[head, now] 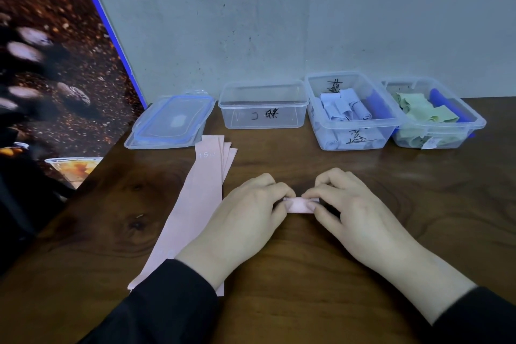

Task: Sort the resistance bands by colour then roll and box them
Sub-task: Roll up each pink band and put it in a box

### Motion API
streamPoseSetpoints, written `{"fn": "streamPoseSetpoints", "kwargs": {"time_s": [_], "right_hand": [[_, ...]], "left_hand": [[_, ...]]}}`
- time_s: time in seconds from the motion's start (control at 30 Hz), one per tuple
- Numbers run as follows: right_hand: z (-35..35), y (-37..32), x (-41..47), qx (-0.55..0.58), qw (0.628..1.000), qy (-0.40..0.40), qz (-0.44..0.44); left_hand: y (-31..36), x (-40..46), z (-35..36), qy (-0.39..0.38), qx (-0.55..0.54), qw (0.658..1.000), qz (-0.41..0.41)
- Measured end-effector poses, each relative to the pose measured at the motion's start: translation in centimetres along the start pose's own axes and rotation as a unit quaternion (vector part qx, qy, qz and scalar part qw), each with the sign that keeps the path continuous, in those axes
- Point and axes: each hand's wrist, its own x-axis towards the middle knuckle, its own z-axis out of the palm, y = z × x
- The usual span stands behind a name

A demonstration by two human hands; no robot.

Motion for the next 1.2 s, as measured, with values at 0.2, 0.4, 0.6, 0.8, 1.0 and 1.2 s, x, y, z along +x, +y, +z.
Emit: {"fn": "streamPoseSetpoints", "kwargs": {"time_s": [0.2,0.4,0.6,0.8,1.0,1.2], "right_hand": [[0.4,0.3,0.5,-0.009,1.0,-0.015,-0.001],[0.0,-0.2,1.1,0.065,0.997,-0.026,0.039],[-1.5,-2.3,1.6,0.211,0.967,-0.054,0.133],[-3.6,-4.8,4.1,0.324,0.931,-0.063,0.156],[-4.8,-6.1,9.2,0.378,0.906,-0.059,0.182],[-3.8,-4.5,16.1,0.303,0.931,-0.026,0.203]], "left_hand": [[0.0,0.2,0.3,-0.008,0.066,0.998,0.012],[0.2,0.2,0.2,0.024,0.007,1.0,0.003],[0.1,-0.5,-1.2,0.054,-0.163,0.984,-0.051],[-0.5,-0.5,-4.1,0.066,-0.236,0.969,-0.033],[-2.2,2.8,-9.2,0.048,-0.273,0.961,-0.001],[-7.3,7.6,-7.2,0.211,-0.361,0.903,-0.099]]}}
